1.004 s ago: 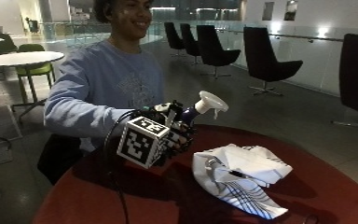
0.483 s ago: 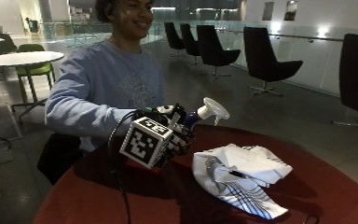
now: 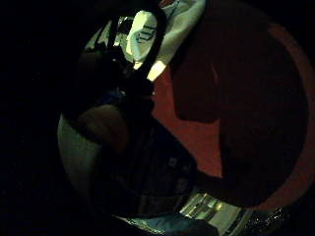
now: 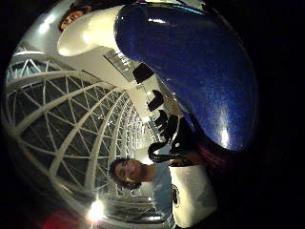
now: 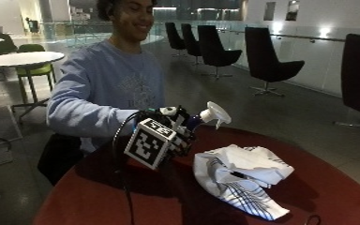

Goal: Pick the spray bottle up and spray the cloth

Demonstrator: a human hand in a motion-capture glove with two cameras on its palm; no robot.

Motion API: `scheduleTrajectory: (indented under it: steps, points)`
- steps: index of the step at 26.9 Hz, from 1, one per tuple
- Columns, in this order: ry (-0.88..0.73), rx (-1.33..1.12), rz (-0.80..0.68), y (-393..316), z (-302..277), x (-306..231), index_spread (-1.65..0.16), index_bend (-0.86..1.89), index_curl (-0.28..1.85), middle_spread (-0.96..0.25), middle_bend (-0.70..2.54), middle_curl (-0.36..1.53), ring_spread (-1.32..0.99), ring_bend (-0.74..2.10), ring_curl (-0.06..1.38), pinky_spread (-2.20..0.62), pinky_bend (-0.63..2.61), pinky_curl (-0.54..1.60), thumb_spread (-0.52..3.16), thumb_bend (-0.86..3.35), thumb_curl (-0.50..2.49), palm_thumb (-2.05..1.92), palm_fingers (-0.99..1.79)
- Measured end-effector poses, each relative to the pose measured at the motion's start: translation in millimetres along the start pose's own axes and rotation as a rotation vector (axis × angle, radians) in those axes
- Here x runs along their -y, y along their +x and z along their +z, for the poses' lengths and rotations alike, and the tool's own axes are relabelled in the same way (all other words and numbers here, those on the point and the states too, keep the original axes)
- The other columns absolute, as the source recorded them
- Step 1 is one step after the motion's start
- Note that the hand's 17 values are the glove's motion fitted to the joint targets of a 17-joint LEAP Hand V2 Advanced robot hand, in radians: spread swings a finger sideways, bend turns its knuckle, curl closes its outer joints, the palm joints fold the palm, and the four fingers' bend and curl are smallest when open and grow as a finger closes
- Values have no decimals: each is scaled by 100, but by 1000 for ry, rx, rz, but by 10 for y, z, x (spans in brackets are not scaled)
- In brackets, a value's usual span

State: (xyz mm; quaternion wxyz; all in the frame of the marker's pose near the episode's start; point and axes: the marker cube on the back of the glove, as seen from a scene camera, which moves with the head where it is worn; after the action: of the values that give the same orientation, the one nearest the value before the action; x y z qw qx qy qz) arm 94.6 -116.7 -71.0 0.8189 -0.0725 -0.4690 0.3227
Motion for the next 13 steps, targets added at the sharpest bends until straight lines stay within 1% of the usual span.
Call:
scheduleTrajectory:
  steps: [13]
  points:
    - [-13, -28, 60, 48, 62, 50, -25, 7, 16, 1, 34, 44, 10, 58, 39, 32, 44, 37, 94, -2, 57, 78, 79]
